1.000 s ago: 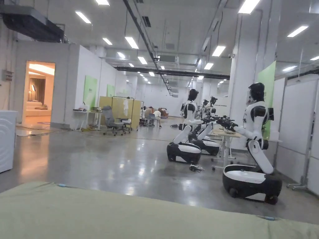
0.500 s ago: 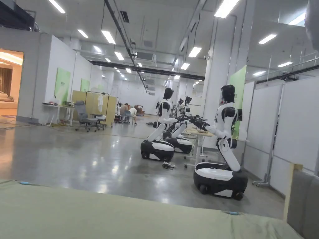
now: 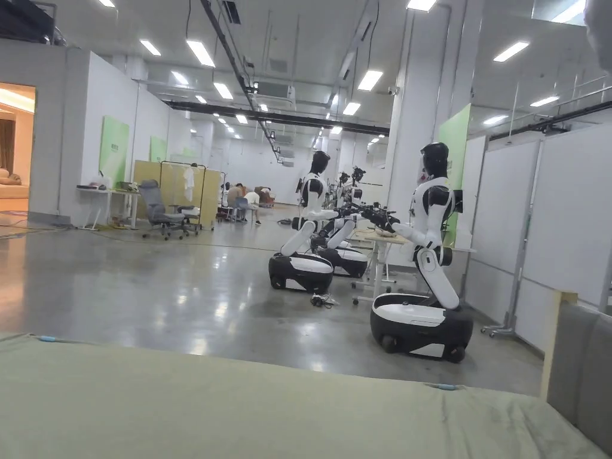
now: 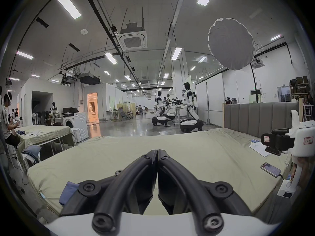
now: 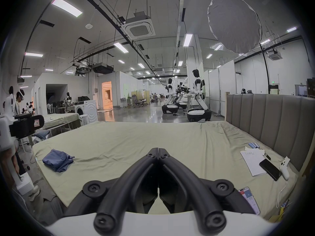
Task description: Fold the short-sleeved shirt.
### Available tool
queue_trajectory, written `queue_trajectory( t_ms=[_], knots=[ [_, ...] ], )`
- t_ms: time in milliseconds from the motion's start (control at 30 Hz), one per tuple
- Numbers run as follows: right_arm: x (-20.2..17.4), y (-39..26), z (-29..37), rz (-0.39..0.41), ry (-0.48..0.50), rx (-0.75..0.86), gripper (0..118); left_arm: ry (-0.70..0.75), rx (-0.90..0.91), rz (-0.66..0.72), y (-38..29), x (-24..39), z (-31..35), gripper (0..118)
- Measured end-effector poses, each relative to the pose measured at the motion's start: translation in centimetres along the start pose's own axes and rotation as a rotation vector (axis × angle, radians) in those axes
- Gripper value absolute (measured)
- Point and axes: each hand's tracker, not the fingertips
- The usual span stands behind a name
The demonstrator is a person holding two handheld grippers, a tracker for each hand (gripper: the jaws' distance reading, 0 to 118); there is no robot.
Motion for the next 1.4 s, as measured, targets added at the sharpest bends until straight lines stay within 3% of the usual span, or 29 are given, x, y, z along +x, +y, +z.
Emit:
queue_trajectory(
  t_ms=[200, 233, 267, 300, 433, 467, 633, 1267, 1400],
  knots=[
    [-0.1, 0.2, 0.0, 0.015, 0.003, -0.008, 0, -0.014, -0.018, 0.002, -0.2, 0.4, -0.5, 4],
    [-0.2, 0.2, 0.0, 0.018, 0.003, -0.008, 0, -0.009, -0.019, -0.006, -0.2, 0.5, -0.5, 15],
    [-0.2, 0.2, 0.0, 0.021, 0.002, -0.006, 4, -0.001, -0.023, -0.016, -0.1, 0.4, -0.5, 36],
    [-0.2, 0.2, 0.0, 0.025, 0.001, -0.001, 17, 0.003, -0.024, -0.019, 0.0, 0.6, -0.6, 51],
    [-0.1, 0.4, -0.2, 0.023, 0.015, -0.013, 107, 0.012, -0.005, -0.007, -0.2, 0.8, -0.7, 55],
    [-0.2, 0.3, -0.2, 0.025, 0.015, -0.016, 113, 0.013, 0.001, 0.004, -0.2, 1.0, -0.8, 56],
    [-0.6, 0.4, 0.2, 0.039, 0.01, 0.0, 118, 0.022, 0.017, 0.024, -0.3, 0.7, -0.7, 56],
    [-1.1, 0.3, -0.9, 0.073, -0.103, -0.033, 118, -0.001, 0.009, 0.053, 0.1, 0.7, -0.4, 56],
    [-0.9, 0.6, -1.2, 0.01, -0.082, -0.043, 118, -0.005, -0.004, 0.06, 0.1, 0.5, -0.2, 56]
  ],
)
